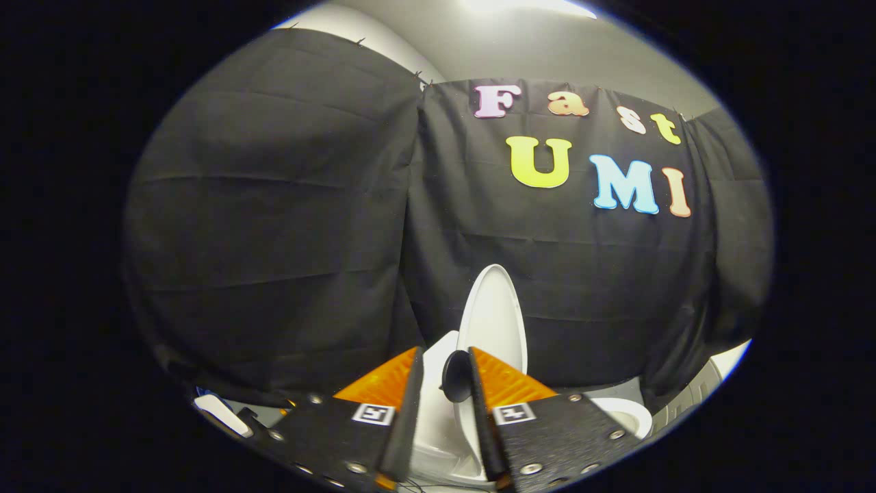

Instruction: Open the toilet lid.

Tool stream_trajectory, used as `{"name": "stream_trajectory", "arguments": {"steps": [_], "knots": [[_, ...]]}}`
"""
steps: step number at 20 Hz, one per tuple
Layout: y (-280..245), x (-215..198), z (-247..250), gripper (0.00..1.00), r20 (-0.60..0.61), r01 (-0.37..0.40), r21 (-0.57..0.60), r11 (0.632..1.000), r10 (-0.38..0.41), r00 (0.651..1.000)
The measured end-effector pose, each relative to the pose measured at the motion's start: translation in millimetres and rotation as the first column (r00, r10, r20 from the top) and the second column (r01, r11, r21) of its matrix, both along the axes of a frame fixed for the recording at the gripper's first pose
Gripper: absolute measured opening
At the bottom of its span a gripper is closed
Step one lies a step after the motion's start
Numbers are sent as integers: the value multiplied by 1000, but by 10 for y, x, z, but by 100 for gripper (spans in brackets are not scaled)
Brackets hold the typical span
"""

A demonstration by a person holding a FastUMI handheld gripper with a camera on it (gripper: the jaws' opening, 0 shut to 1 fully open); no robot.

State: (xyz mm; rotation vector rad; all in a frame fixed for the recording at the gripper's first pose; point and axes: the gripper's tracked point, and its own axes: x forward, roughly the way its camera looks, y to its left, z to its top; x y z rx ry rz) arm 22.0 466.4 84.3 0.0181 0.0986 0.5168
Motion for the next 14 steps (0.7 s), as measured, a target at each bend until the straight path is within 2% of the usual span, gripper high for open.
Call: {"name": "stream_trajectory", "arguments": {"steps": [3,7,14], "knots": [[-277,-38,235,96,30,22,76,997,-24,999],[-776,4,490,96,86,76,91,993,-84,993],[-1623,92,542,96,115,176,40,984,-179,977]]}}
